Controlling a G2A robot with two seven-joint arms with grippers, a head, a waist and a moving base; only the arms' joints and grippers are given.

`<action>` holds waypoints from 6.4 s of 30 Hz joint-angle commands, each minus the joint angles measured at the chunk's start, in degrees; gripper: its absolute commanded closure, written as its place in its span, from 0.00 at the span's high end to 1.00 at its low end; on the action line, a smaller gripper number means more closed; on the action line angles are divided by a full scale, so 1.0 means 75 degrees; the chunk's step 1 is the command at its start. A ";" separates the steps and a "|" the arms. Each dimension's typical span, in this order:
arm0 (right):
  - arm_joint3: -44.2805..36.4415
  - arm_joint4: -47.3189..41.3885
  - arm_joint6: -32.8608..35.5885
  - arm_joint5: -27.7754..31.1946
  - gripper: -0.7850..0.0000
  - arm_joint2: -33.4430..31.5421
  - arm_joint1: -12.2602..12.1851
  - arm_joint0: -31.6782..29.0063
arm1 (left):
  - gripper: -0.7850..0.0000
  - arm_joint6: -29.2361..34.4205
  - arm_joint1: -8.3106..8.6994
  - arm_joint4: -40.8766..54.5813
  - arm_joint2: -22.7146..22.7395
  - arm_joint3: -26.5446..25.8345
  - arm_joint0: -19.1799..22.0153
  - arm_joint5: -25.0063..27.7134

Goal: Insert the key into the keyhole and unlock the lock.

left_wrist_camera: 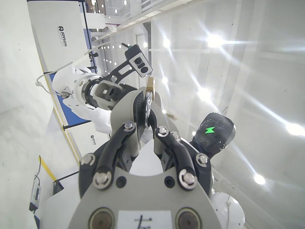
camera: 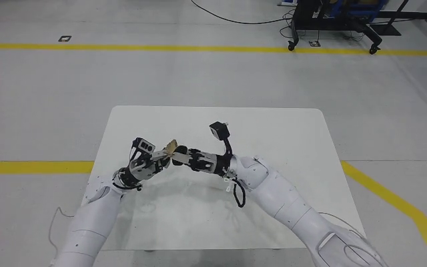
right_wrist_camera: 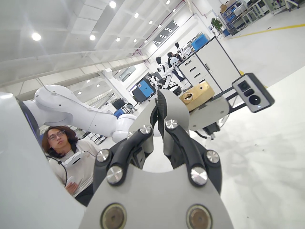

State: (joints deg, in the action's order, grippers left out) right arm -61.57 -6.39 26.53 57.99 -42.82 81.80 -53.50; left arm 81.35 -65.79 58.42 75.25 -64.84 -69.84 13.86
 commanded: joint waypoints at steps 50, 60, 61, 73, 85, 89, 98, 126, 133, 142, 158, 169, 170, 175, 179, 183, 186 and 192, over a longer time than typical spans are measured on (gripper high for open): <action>0.0946 -0.1487 0.1769 0.0002 0.00 -0.1399 -0.0074 -0.0215 | 0.00 -0.2910 0.0882 -1.1089 0.1040 -0.6003 -0.1834 0.2019; 0.1071 -0.1928 0.2406 0.0002 0.00 -0.1365 -0.0025 -0.0307 | 0.00 -0.2957 0.0932 -1.0957 0.0688 -0.6114 -0.1596 0.2068; 0.1086 -0.1990 0.2483 0.0002 0.00 -0.1334 -0.0010 -0.0308 | 0.00 -0.2944 0.0937 -1.0951 0.0653 -0.6104 -0.1554 0.2044; 0.0839 -0.2838 0.2634 0.0002 0.00 -0.0800 -0.0100 -0.0308 | 0.00 -0.3432 0.0957 -1.1212 0.0428 -0.5912 -0.1311 0.1357; 0.0546 -0.2964 0.2634 0.0002 0.00 -0.1208 -0.0502 -0.0431 | 0.00 -0.3998 0.1024 -1.0889 0.0681 -0.5919 -0.1544 0.1443; 0.0441 -0.2862 0.2634 0.0002 0.00 -0.1056 -0.0528 -0.0458 | 0.00 -0.4264 0.1003 -0.9799 0.0667 -0.5667 -0.1576 0.1379; 0.0448 -0.3218 0.2633 0.0002 0.00 -0.0985 -0.0518 -0.0445 | 0.00 -0.4412 0.0966 -0.8575 0.0643 -0.4979 -0.1320 0.0963; -0.0955 -0.3554 0.2164 -0.2628 0.00 -0.1881 -0.0891 -0.1569 | 0.00 -0.3884 0.0654 -0.4591 -0.0307 -0.3151 -0.0024 -0.2735; -0.1977 -0.3278 0.2249 -0.3364 0.00 -0.2649 -0.1172 -0.2498 | 0.00 -0.3826 0.0516 -0.3783 -0.0743 -0.2565 0.0692 -0.3734; -0.2334 -0.3169 0.2270 -0.3832 0.00 -0.2897 -0.1265 -0.2800 | 0.00 -0.3882 0.0469 -0.3896 -0.0930 -0.2381 0.0943 -0.3525; -0.4484 -0.1383 0.1137 -0.6712 0.00 -0.2841 -0.1425 -0.3691 | 0.00 -0.4185 0.0332 -0.3688 -0.1261 -0.2117 0.0864 -0.2455; -0.5208 -0.0439 -0.0439 -0.7497 0.00 -0.2490 -0.1370 -0.4050 | 0.00 -0.4542 0.0351 -0.3926 -0.1118 -0.2119 0.0770 -0.2575; -0.5193 -0.0404 -0.0529 -0.7505 0.00 -0.2447 -0.1358 -0.4034 | 0.00 -0.4561 0.0358 -0.3937 -0.1083 -0.2144 0.0740 -0.2575; -0.5170 -0.0120 -0.0941 -0.7533 0.00 -0.2262 -0.1312 -0.3998 | 0.00 -0.4594 0.0384 -0.3921 -0.0953 -0.2306 0.0591 -0.2614; -0.5214 -0.0021 -0.1071 -0.7602 0.00 -0.2184 -0.1289 -0.3974 | 0.00 -0.4589 0.0395 -0.3892 -0.0884 -0.2428 0.0503 -0.2614; -0.5283 0.0110 -0.1236 -0.7644 0.00 -0.2150 -0.1274 -0.3974 | 0.00 -0.4585 0.0402 -0.3937 -0.0860 -0.2478 0.0464 -0.2620; -0.5346 0.0137 -0.1301 -0.7657 0.00 -0.2124 -0.1261 -0.3978 | 0.00 -0.4592 0.0406 -0.3949 -0.0828 -0.2508 0.0443 -0.2600; -0.5390 0.0201 -0.1340 -0.7710 0.00 -0.2063 -0.1239 -0.3955 | 0.00 -0.4609 0.0406 -0.3974 -0.0808 -0.2546 0.0417 -0.2586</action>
State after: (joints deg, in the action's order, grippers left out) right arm -102.01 -4.86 16.52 0.22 -58.34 72.49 -83.20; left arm 46.80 -62.74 28.76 69.24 -83.90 -66.71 -5.54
